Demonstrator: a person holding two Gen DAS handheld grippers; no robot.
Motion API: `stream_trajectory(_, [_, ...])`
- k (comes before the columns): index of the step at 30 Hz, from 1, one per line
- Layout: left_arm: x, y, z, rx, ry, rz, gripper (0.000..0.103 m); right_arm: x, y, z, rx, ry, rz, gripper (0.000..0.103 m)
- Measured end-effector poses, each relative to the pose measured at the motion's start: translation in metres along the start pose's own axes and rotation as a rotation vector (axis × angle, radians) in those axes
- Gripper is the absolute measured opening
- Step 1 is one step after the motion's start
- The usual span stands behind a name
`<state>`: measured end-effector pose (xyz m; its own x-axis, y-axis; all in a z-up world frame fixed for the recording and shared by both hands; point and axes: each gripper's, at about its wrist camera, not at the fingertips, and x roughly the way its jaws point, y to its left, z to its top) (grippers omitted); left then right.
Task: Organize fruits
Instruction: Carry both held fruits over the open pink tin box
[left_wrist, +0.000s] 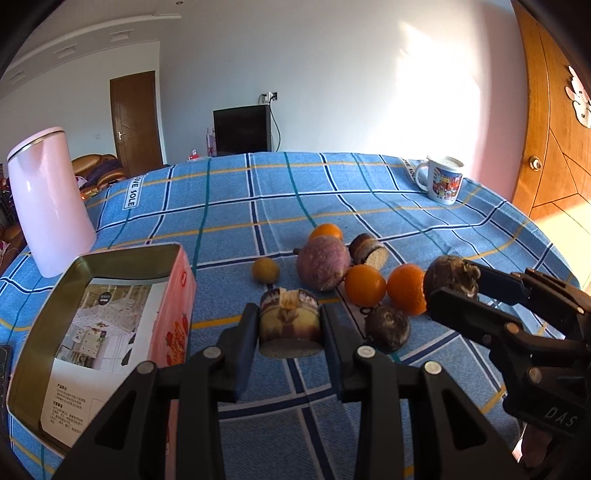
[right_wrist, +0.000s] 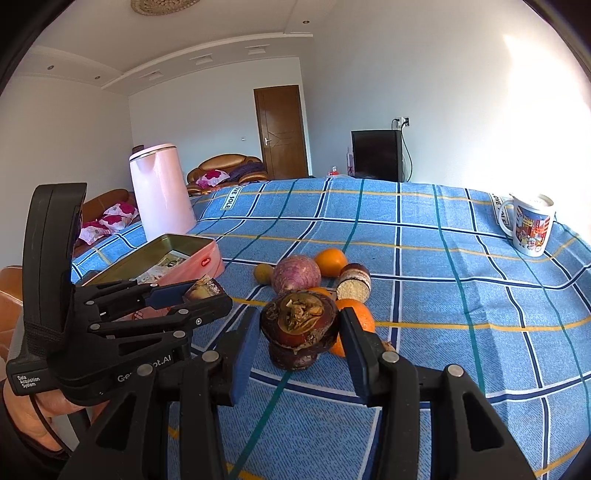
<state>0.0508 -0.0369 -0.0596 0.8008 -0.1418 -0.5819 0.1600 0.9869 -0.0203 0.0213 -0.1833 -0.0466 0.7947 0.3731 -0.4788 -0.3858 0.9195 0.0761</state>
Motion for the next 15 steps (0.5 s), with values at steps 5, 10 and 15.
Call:
stream_trajectory(5, [-0.011, 0.011, 0.004, -0.016, -0.031, 0.025, 0.035, -0.001, 0.012, 0.011, -0.031, -0.018, 0.018, 0.046])
stream_trajectory(10, [-0.023, 0.020, 0.005, -0.019, -0.068, 0.066, 0.035, 0.000, 0.022, 0.022, -0.057, -0.034, 0.035, 0.046])
stream_trajectory(15, [-0.032, 0.033, 0.005, -0.035, -0.091, 0.094, 0.035, 0.003, 0.032, 0.028, -0.076, -0.041, 0.047, 0.046])
